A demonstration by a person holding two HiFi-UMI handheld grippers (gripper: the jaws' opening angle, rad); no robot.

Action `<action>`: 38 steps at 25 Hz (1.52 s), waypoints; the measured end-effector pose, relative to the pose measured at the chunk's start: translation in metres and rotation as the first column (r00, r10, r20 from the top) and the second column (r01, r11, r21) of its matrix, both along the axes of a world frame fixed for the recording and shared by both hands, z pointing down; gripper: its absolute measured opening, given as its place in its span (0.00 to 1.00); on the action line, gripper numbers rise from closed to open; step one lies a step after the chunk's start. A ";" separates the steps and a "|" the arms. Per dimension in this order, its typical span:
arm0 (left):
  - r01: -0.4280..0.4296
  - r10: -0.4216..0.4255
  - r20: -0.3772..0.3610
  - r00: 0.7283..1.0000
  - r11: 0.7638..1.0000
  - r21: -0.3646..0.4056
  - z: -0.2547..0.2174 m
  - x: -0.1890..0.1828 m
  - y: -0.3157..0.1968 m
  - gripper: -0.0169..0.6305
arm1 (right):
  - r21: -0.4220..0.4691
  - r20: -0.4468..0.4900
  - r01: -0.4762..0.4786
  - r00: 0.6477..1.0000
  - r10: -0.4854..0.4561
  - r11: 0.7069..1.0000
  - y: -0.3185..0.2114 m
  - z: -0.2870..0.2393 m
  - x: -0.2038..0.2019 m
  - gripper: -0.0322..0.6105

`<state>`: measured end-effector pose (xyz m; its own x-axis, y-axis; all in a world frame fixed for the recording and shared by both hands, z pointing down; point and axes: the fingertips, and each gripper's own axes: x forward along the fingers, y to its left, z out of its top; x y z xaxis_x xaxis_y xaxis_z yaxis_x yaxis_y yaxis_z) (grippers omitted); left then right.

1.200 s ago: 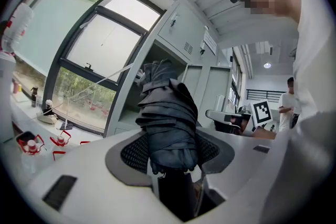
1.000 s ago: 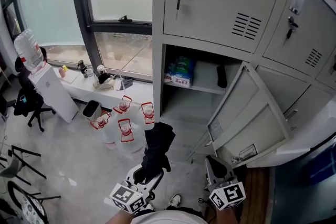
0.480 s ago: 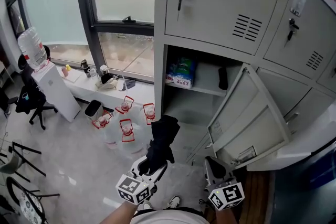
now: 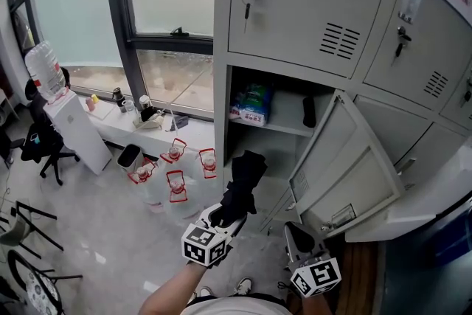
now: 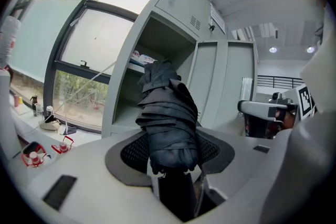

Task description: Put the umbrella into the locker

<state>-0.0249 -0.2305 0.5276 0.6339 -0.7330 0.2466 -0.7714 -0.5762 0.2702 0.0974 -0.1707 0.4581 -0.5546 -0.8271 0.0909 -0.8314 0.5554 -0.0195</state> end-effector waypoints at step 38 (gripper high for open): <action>0.040 -0.013 0.236 0.972 0.993 -0.107 0.026 0.070 -0.166 0.38 | -0.024 -0.004 -0.017 1.000 0.017 1.000 0.001 0.010 0.024 0.08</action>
